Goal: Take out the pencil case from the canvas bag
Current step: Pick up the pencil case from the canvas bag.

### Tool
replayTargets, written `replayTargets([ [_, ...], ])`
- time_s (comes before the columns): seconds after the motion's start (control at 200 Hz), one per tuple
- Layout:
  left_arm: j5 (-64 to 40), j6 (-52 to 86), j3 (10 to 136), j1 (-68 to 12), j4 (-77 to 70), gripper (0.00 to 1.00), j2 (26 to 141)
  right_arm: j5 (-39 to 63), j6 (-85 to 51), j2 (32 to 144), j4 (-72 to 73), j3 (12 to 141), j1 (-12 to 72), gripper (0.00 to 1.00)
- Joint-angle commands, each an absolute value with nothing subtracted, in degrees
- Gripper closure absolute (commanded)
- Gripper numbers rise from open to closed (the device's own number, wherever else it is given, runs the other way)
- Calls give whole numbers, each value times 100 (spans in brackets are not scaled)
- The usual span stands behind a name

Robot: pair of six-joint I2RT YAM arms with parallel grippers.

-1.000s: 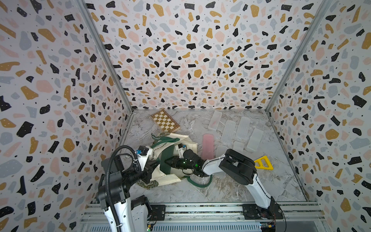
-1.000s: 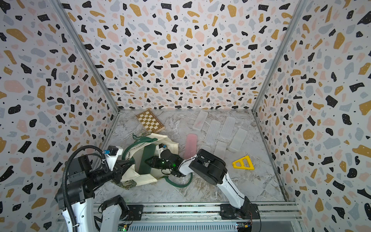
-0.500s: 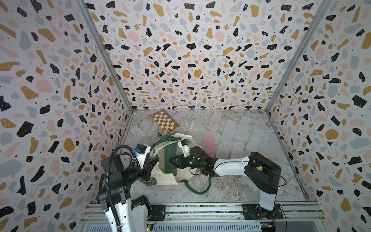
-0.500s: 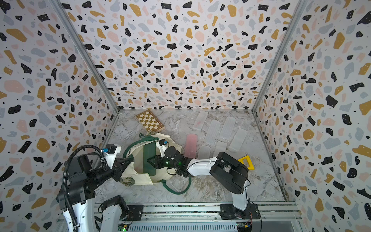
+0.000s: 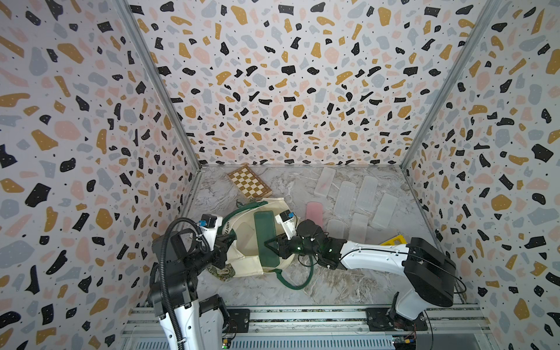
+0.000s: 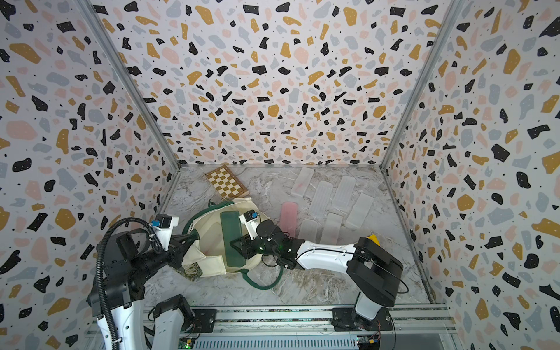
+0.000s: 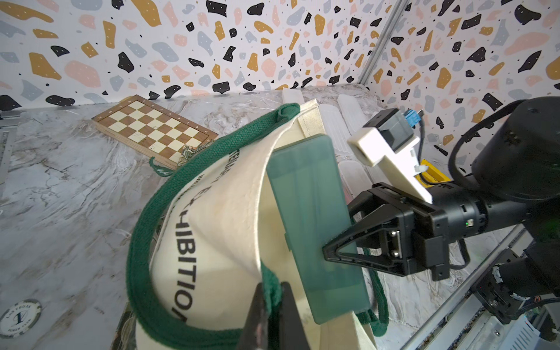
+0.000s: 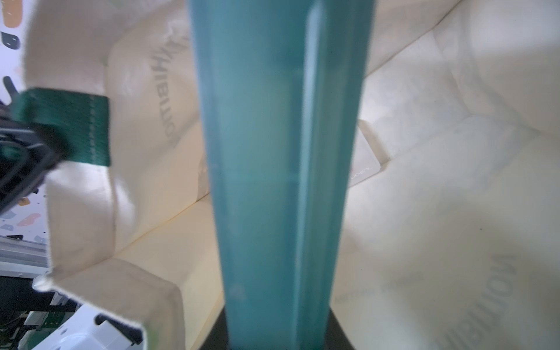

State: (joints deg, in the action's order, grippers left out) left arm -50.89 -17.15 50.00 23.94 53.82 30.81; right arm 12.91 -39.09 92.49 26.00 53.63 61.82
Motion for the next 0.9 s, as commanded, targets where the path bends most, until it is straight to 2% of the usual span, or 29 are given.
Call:
replayTargets([
  [0.0,-5080,-1550,4975,2416,5026,100,3028,1189,-3829,8833,2339,5348,6146,74],
  [0.556,-4887,-1389,4858,2417,4905,100,2594,-10,-4344,7142,1318,4937,6166,76],
  [0.896,-4803,-1321,4851,2407,4853,100,2652,220,-4088,6921,901,5069,5776,77],
])
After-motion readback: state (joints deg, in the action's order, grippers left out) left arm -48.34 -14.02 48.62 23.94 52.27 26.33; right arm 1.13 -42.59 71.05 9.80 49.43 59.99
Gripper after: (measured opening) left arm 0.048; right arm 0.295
